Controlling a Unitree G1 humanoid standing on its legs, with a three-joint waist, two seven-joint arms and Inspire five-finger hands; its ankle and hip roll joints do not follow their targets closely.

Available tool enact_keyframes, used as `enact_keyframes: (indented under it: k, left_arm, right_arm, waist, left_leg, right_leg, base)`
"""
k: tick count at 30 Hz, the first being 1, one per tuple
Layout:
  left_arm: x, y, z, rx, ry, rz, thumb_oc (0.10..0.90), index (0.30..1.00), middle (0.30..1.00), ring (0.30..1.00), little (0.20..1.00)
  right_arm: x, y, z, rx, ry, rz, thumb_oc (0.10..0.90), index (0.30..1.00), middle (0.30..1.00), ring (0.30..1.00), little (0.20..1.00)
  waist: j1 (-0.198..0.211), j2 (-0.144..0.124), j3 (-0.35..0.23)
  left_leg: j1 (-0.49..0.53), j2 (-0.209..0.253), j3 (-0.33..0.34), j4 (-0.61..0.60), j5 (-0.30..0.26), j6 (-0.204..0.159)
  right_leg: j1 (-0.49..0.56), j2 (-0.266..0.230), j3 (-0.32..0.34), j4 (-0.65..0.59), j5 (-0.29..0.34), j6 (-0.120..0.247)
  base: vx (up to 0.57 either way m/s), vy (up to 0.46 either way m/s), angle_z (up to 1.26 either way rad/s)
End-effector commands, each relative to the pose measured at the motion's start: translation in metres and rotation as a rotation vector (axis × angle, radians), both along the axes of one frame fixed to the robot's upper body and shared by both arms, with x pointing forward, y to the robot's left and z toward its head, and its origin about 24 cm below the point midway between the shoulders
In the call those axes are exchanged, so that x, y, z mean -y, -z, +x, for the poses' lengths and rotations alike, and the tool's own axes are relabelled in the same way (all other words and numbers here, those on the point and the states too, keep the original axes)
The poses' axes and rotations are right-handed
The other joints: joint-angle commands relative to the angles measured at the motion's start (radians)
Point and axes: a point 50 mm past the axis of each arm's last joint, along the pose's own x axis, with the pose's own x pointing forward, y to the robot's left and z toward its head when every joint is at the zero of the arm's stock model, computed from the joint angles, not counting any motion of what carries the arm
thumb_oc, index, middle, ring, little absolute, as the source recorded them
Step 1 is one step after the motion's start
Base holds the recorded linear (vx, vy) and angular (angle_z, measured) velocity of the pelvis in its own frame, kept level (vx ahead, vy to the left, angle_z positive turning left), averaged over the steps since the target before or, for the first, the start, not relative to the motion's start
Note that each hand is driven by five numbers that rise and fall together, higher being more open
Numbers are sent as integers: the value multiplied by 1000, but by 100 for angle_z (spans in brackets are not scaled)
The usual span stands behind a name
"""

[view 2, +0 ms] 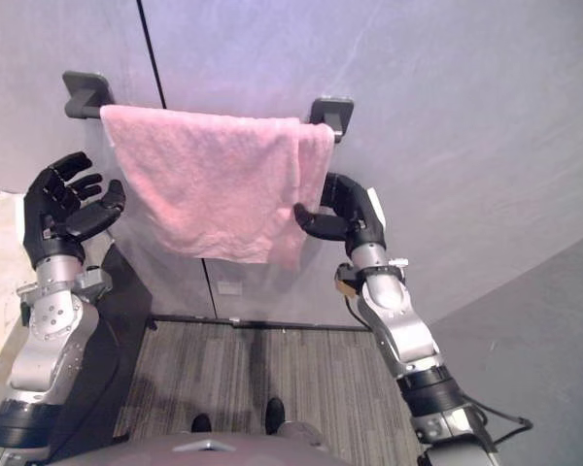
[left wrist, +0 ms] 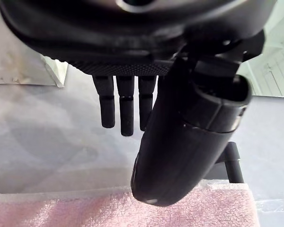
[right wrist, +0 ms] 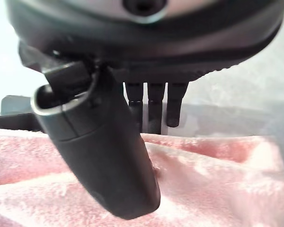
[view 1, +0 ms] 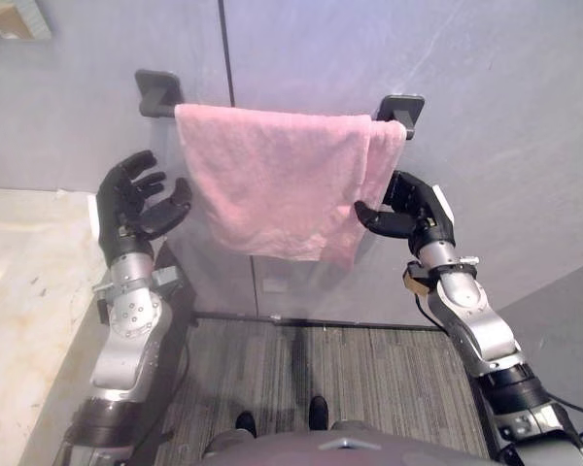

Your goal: Organize the bathroom.

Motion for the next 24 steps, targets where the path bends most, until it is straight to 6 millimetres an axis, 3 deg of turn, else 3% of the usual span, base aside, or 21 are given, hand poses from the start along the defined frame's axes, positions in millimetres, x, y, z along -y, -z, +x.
enact_keyframes:
  k: [1, 7, 12, 16, 19, 24]
  left_arm:
    - [-3, -10, 4, 66, 15, 62, 800, 900, 900, 900, 900]
    - [3, 30, -5, -100, 99, -34, 800, 900, 900, 900, 900]
    - [1, 47, -10, -180, 105, -27, 800, 900, 900, 900, 900]
    - [0, 74, -16, -290, 112, -45, 800, 900, 900, 900, 900]
    - [-1, 88, -22, -355, 96, -49, 800, 900, 900, 900, 900]
    - [-3, 146, -51, -588, 41, -143, 800, 900, 900, 900, 900]
  right_arm:
    - [13, -38, 5, 256, 128, -50, 800, 900, 900, 900, 900]
    - [23, -16, -12, 256, 274, -74, 800, 900, 900, 900, 900]
    - [24, 0, -19, 206, 294, -57, 800, 900, 900, 900, 900]
    - [29, 42, -26, 19, 336, -63, 800, 900, 900, 900, 900]
    - [33, 61, -32, -69, 358, -75, 800, 900, 900, 900, 900]
    - [43, 104, -61, -185, 455, -169, 800, 900, 900, 900, 900]
  waist:
    - [-8, 13, -63]
    - [-29, 26, -49]
    - [-41, 32, -41]
    - [-51, 36, -36]
    - [-55, 36, -33]
    - [-69, 41, -22]
  left_leg:
    - [24, -11, -7, 2, -66, 21]
    - [22, -13, 7, 2, -68, 27]
    - [21, -17, 15, 2, -69, 32]
    - [18, -16, 25, 2, -66, 30]
    - [16, -16, 28, 2, -65, 31]
    - [10, -22, 32, 2, -64, 39]
  right_leg:
    - [54, 5, -2, -6, -63, 78]
    - [44, 4, 12, -6, -53, 82]
    - [39, 4, 22, -6, -48, 84]
    - [32, 2, 18, -6, -44, 88]
    - [29, 2, 17, -6, -41, 90]
    - [24, -5, 10, -6, -31, 98]
  base:
    - [0, 0, 0]
    - [-49, 27, -5]
    - [-36, 24, -7]
    - [-41, 26, -10]
    - [-40, 20, -4]
    - [-48, 29, -5]
